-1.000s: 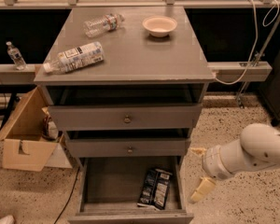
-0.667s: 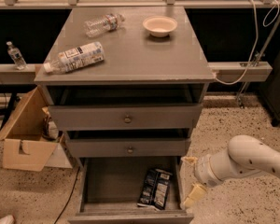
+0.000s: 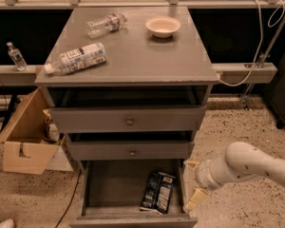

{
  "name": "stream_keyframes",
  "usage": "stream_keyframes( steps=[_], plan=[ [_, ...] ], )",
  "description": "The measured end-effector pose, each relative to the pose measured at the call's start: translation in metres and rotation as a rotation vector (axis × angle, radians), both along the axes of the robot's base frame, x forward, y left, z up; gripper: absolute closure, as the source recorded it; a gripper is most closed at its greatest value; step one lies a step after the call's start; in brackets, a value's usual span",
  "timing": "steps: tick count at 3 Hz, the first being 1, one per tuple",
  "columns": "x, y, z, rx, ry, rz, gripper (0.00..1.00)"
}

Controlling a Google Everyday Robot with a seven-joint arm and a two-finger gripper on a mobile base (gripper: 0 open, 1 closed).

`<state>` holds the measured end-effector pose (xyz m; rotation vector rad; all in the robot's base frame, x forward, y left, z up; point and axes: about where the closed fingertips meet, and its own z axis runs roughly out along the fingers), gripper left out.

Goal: Pick blue chip bag from bottom drawer and place on counter

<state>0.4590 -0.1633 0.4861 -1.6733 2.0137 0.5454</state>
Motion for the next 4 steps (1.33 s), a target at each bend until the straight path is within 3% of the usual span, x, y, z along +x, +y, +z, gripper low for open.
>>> stream_keyframes(
  steps=[1, 2, 3, 4],
  plan=[
    [0.027, -0.003, -0.065, -0.068, -0.052, 0.065, 0.0],
    [0.044, -0.003, -0.107, -0.098, -0.072, 0.104, 0.0],
    [0.059, -0.002, -0.149, -0.079, -0.064, 0.134, 0.0],
    [0.059, -0.002, -0.149, -0.079, -0.064, 0.134, 0.0]
  ],
)
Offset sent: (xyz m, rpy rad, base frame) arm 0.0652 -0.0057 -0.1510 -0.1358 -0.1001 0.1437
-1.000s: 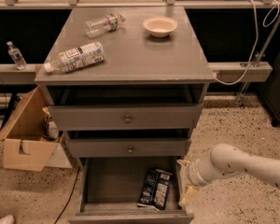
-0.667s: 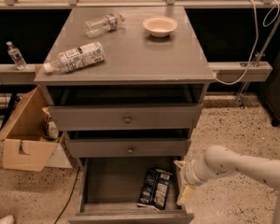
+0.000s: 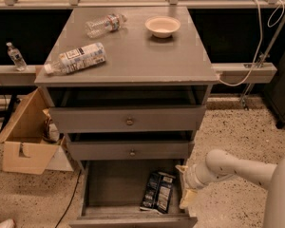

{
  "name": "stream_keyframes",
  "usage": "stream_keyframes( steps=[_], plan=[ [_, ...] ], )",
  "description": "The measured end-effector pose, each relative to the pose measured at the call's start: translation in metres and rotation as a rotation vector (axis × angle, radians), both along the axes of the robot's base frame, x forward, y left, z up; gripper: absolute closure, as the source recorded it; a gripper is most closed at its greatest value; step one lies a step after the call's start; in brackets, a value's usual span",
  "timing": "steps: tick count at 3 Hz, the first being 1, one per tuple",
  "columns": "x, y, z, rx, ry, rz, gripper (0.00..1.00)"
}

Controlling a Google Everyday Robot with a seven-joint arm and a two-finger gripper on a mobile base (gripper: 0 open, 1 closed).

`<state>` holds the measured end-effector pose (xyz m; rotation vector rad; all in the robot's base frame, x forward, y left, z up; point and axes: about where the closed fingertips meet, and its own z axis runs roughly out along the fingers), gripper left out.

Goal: Pick blue chip bag from bottom drawer and place on counter

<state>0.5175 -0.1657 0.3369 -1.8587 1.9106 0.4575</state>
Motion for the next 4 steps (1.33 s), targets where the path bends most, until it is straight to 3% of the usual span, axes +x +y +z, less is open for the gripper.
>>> stream_keyframes(
  steps=[1, 2, 4],
  plan=[
    [0.002, 0.0, -0.004, -0.002, -0.002, 0.009, 0.0],
    [0.017, 0.002, -0.046, -0.026, -0.033, 0.106, 0.0],
    [0.038, 0.007, -0.105, -0.076, -0.077, 0.21, 0.0]
  ],
)
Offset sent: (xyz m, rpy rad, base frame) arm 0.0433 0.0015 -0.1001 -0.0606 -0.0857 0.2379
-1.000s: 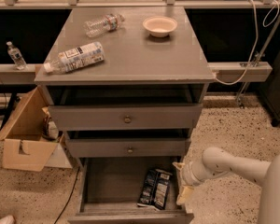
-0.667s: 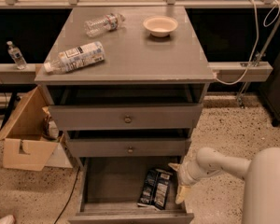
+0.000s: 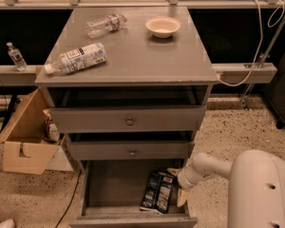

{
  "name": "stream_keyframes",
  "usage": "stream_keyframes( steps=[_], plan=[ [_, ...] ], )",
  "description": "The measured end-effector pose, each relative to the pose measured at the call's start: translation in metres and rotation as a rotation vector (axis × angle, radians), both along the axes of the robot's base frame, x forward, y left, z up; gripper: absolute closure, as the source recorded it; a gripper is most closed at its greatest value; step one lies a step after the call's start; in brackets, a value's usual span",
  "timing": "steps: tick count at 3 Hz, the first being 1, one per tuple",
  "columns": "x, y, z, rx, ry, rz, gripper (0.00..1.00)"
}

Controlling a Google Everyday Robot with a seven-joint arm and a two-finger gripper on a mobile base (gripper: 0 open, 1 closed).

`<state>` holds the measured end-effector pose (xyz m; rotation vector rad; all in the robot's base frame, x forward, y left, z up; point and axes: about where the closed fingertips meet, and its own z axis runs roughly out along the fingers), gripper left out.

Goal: Pick blue chip bag from bottom drawer and place on counter

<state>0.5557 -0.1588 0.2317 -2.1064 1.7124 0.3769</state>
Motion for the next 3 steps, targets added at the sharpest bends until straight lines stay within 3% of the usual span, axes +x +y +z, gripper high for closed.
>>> stream_keyframes(
  steps=[3],
  plan=[
    [0.013, 0.018, -0.078, -0.172, -0.004, -0.015, 0.0]
  ],
)
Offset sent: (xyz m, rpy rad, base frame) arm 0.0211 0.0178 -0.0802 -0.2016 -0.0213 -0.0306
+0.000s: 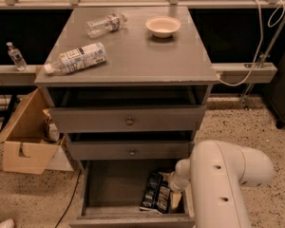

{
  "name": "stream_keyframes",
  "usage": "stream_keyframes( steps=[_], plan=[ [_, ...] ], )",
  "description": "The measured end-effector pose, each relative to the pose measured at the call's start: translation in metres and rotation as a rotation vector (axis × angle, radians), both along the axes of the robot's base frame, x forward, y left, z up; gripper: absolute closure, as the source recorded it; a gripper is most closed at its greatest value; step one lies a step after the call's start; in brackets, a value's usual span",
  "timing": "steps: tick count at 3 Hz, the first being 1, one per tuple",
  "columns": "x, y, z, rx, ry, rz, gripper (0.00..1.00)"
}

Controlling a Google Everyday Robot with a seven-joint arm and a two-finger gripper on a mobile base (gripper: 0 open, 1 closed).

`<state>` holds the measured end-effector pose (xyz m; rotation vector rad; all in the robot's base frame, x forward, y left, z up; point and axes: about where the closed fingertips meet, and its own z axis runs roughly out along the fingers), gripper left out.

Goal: Pick blue chip bag from bottom drawer and place on counter

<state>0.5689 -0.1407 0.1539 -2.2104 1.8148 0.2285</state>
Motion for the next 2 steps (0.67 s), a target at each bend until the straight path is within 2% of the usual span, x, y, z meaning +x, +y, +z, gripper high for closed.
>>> stream_keyframes(
  steps=[1, 2],
  plan=[
    [-0.001, 0.004, -0.018, -0.028, 0.014, -0.01, 0.0],
    [-0.005, 0.006, -0.039, -0.02, 0.04, -0.031, 0.0]
  ],
)
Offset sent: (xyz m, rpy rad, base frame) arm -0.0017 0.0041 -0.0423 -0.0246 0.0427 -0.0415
